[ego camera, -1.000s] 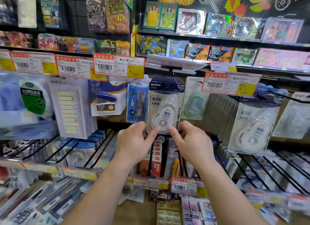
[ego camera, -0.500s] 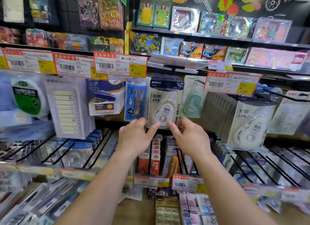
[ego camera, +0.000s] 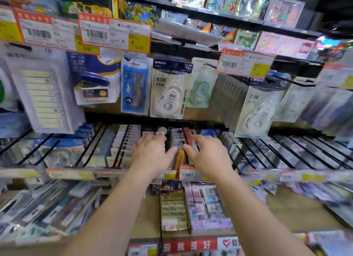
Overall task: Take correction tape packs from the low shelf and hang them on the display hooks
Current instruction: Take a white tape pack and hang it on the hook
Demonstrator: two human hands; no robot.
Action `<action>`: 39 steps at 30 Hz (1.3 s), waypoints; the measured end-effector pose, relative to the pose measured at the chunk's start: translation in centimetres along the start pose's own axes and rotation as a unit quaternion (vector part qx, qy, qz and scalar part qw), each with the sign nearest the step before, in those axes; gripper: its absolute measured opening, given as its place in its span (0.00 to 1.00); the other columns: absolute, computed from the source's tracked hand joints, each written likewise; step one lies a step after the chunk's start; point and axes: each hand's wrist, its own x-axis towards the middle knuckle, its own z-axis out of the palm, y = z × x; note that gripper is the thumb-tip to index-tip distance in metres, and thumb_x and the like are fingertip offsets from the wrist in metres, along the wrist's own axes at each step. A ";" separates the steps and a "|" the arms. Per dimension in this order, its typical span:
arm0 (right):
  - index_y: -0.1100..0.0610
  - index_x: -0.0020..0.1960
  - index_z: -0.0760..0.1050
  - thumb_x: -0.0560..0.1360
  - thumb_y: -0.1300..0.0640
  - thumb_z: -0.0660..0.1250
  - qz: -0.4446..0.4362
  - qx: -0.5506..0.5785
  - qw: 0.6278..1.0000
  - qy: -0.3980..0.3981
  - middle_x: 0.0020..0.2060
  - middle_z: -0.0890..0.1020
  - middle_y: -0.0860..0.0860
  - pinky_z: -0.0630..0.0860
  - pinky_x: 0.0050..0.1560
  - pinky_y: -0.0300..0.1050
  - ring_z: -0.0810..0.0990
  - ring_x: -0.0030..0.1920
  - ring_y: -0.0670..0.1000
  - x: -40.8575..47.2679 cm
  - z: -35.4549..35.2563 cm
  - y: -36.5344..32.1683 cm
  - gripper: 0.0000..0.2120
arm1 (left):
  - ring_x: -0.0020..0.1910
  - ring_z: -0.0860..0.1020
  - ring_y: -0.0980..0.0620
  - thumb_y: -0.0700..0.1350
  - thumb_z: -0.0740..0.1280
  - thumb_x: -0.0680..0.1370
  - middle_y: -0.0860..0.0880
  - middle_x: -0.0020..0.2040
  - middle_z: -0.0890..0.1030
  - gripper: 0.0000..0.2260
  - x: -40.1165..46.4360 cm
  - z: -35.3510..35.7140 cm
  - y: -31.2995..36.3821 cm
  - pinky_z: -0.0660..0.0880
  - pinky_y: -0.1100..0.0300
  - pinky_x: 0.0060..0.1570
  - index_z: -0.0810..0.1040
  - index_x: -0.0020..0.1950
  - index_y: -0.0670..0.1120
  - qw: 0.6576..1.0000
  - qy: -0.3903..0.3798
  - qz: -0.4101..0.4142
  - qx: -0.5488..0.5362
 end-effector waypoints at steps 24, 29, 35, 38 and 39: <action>0.49 0.66 0.76 0.78 0.40 0.63 0.202 -0.042 0.975 0.078 0.56 0.82 0.54 0.74 0.54 0.51 0.78 0.59 0.58 -22.4 -13.9 41.1 0.21 | 0.69 0.71 0.43 0.60 0.61 0.79 0.47 0.67 0.75 0.21 -15.1 19.0 42.9 0.66 0.49 0.65 0.71 0.70 0.54 0.961 -0.103 0.252 -0.041; 0.48 0.72 0.70 0.79 0.39 0.61 0.250 -0.056 0.964 0.067 0.62 0.79 0.51 0.69 0.60 0.47 0.75 0.64 0.53 -25.5 -15.1 48.1 0.24 | 0.68 0.70 0.43 0.60 0.60 0.80 0.46 0.67 0.74 0.22 -17.1 23.6 49.0 0.67 0.50 0.67 0.70 0.70 0.51 0.946 -0.145 0.288 -0.037; 0.47 0.72 0.70 0.79 0.40 0.61 0.302 -0.037 0.951 0.053 0.63 0.78 0.50 0.71 0.59 0.48 0.73 0.66 0.53 -25.5 -13.6 53.8 0.24 | 0.70 0.69 0.45 0.62 0.61 0.79 0.47 0.69 0.73 0.25 -15.6 29.0 52.6 0.64 0.51 0.69 0.69 0.73 0.54 0.938 -0.173 0.297 -0.047; 0.48 0.72 0.69 0.79 0.41 0.61 0.320 -0.033 0.946 0.036 0.64 0.78 0.52 0.70 0.61 0.50 0.72 0.66 0.55 -24.3 -12.8 56.8 0.24 | 0.70 0.68 0.45 0.63 0.60 0.79 0.48 0.70 0.72 0.25 -13.9 31.7 54.7 0.64 0.48 0.69 0.68 0.73 0.54 0.935 -0.203 0.285 -0.057; 0.48 0.73 0.69 0.79 0.41 0.61 0.323 -0.035 0.945 0.031 0.64 0.78 0.52 0.70 0.62 0.50 0.72 0.66 0.55 -23.7 -12.5 57.8 0.24 | 0.70 0.68 0.44 0.62 0.60 0.79 0.48 0.70 0.72 0.24 -13.1 32.6 55.4 0.64 0.48 0.68 0.68 0.73 0.53 0.933 -0.210 0.285 -0.056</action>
